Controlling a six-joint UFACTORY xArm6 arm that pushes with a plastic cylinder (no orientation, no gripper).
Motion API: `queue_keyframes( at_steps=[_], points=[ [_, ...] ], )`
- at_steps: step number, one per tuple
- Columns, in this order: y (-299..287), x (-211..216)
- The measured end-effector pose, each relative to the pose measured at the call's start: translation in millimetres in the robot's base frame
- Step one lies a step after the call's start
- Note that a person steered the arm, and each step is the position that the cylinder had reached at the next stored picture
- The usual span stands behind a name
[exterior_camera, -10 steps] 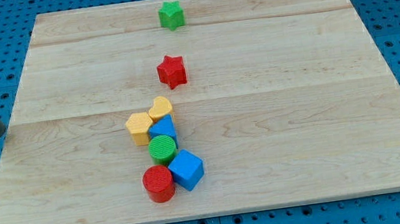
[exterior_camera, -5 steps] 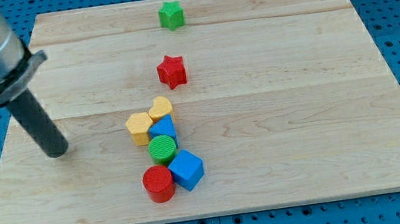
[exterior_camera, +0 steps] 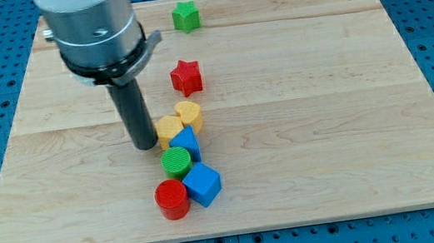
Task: Push the yellow heart towards the center of the board
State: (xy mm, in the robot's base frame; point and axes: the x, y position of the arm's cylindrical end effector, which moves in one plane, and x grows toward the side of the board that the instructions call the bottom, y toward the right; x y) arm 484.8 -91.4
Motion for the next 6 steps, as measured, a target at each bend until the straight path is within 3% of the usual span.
queue_keyframes(
  at_steps=[5, 6],
  points=[
    [116.5, -70.7],
    [100.2, -67.6]
  ],
)
